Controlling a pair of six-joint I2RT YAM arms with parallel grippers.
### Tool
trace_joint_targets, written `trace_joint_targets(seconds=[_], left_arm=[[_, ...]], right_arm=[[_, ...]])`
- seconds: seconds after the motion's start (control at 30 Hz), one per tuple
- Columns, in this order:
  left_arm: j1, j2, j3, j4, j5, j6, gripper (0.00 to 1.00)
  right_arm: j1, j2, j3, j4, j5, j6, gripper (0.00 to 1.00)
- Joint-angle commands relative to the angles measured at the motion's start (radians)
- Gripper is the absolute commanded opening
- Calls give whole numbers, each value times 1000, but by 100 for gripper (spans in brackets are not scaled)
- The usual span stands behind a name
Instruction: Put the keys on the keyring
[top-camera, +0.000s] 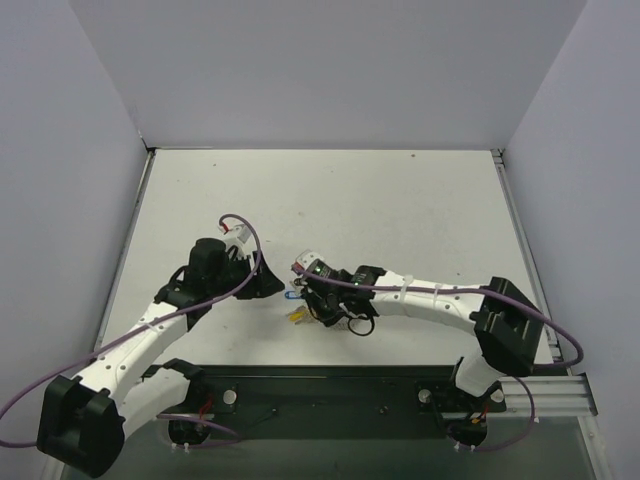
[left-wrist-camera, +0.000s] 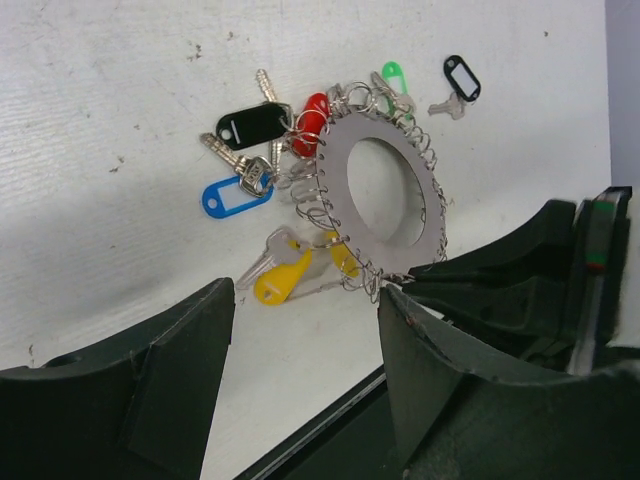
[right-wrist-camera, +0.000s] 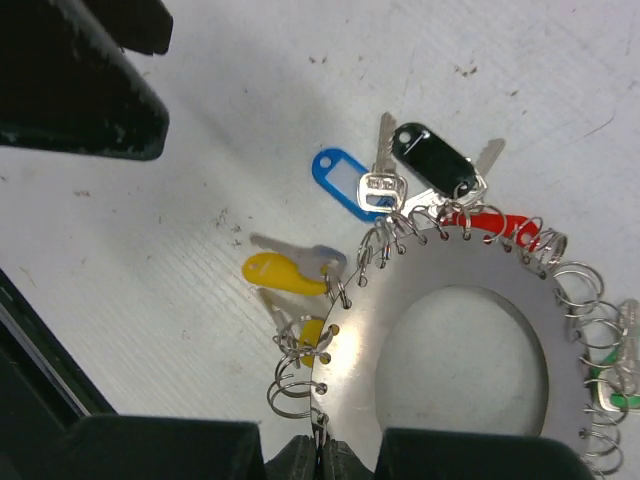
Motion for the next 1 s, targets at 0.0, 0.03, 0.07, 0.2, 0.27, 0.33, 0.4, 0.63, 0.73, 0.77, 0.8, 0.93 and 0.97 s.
trace_joint_targets(seconds=[0.0,0.03,0.07,0.2,0.27,0.33,0.4,0.63,0.73,0.77,0.8,0.93,0.97], left_arm=[[5,-50,25,96,86,30,69],[5,-58,25,108,98,30,69],[5,-70,24,126,109,33,69],[3,-98,22,199,201,36,69],[3,-110,22,237,250,32,69],[3,-116,25,295,284,29,69],[2,-119,30,337,336,26,69],[-31,-104,71,363,439,56,68],[-84,-83,97,340,457,92,68],[-107,-69,110,308,454,125,68],[-153,-63,131,288,448,145,68],[-274,-23,190,148,381,246,66],[-287,-7,194,142,366,260,65]], right_arm=[[-86,-105,5,-23,-102,-51,0],[-107,-131,-2,-15,-133,-65,0],[-123,-145,-8,-9,-193,-71,0],[-180,-204,-18,7,-309,-140,0],[-187,-224,-12,8,-328,-176,0],[-193,-237,-7,4,-386,-199,0],[-201,-247,2,-4,-420,-235,0],[-218,-256,60,-65,-570,-347,0],[-221,-251,79,-79,-613,-372,0],[-224,-253,82,-81,-636,-375,0],[-227,-253,85,-84,-646,-378,0],[-265,-259,90,-82,-719,-392,0],[-272,-259,91,-82,-734,-392,0]])
